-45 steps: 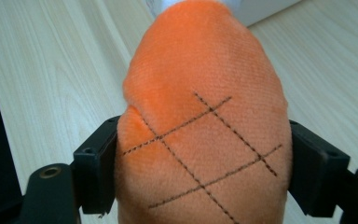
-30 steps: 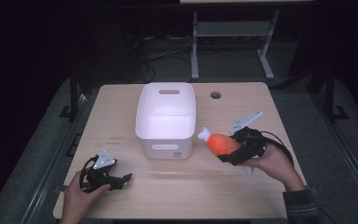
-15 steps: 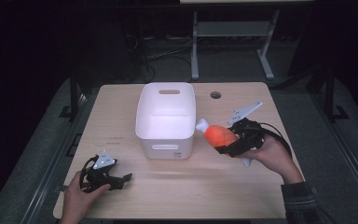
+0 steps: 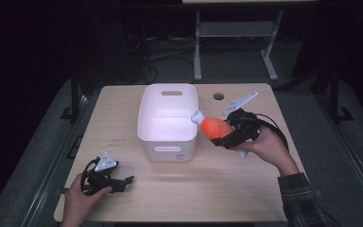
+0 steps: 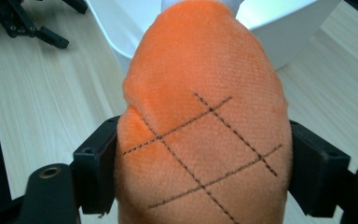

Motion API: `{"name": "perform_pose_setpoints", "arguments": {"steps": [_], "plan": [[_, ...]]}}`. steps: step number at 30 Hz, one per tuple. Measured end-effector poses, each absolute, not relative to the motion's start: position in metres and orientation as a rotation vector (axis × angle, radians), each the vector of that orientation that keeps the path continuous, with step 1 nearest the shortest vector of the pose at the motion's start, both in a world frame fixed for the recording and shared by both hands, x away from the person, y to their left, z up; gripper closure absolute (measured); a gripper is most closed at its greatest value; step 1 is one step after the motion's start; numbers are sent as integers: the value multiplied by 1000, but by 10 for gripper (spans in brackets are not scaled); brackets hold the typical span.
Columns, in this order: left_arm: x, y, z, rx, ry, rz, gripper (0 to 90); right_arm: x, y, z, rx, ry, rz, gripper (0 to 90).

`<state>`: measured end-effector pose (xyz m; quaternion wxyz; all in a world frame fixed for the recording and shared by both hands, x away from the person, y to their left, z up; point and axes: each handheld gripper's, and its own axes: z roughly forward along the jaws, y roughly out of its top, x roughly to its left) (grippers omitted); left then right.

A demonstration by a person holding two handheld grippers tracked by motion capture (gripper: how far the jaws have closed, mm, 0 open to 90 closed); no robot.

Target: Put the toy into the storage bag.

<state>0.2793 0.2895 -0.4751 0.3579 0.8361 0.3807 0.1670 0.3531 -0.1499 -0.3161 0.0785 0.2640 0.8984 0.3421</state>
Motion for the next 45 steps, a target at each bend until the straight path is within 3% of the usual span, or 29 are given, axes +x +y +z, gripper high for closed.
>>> {"name": "perform_pose_setpoints", "arguments": {"steps": [45], "plan": [[279, 290, -475, 2159, 982, 428, 129, 387, -75, -284, 699, 2696, 1022, 223]]}}
